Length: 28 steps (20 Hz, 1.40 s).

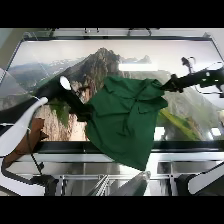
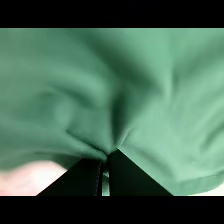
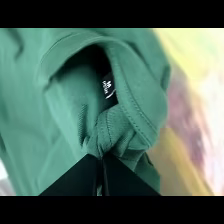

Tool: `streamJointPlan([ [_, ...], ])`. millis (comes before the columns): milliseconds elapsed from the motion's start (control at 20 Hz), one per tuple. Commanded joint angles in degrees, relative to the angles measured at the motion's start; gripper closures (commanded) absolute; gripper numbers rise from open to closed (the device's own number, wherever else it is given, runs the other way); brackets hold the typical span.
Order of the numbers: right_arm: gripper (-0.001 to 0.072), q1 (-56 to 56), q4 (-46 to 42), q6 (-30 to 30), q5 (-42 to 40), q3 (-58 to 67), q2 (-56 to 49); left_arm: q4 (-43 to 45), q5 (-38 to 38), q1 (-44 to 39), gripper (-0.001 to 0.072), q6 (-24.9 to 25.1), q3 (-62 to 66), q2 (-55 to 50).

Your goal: Fold the shirts.

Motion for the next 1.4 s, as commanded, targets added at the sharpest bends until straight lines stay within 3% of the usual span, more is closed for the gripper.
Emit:
streamJointPlan([
  [0,0.0683,-5.22,-1.07,1.16,5.09,-7.58,7.04,10.38,-5.44,6.12,0.0692,-2.25,12.79,2.91],
  [150,0.0682,-5.55,-1.09,1.2,2.47,-26.23,17.94,10.32,-5.09,13.03,0.0683,-2.12,22.34,2.84],
  [350,0.0682,-1.57,-0.28,2.8,-11.1,-51.08,32.89,1.88,-7.87,16.72,0.0683,5.9,28.96,-2.05],
  [500,0.0681,-1.33,-0.42,2.45,-19.34,-57.07,38.69,1.6,-9.92,16.72,0.068,5.77,34.38,-7.02],
  [600,0.0642,-5.01,-0.37,2.29,-19.41,-53.4,39.87,1.97,-13.14,17.2,0.0291,3.96,37.81,-8.52],
  [650,0.0406,-6.78,-0.39,2.32,-18.71,-50.62,39.91,1.92,-13.2,17.92,0.0059,1.64,38.21,-8.33],
  [700,0.0087,-8.24,-0.37,2.32,-17.22,-47.71,39.91,1.9,-13.99,18.4,-0.0005,-0.96,38.16,-8.11],
  [750,0.0022,-9.11,-0.24,2.32,-15.52,-45.44,39.91,1.9,-16.44,18.51,-0.0004,-2.03,38.16,-8.04],
  [850,0.0022,-9.27,-0.22,2.54,-10.97,-43.12,39.93,1.62,-21.24,18.75,-0.0003,-4.63,35.26,-6.75],
  [1000,0.0022,-7.13,-0.24,2.54,-3.5,-46.49,40.3,1.57,-20.68,18.03,-0.0002,-4.24,17.66,1.84],
  [1150,0.0022,-1.36,0.26,3.26,-6.19,-55.63,40.87,1.6,-15.85,17.18,-0.0002,-2.4,-5.25,12.63],
  [1350,0.0022,6.86,5.81,0.9,-16.57,-63.71,40.19,1.49,-3.65,15.43,-0.0002,-2.38,-30.12,22.62],
])
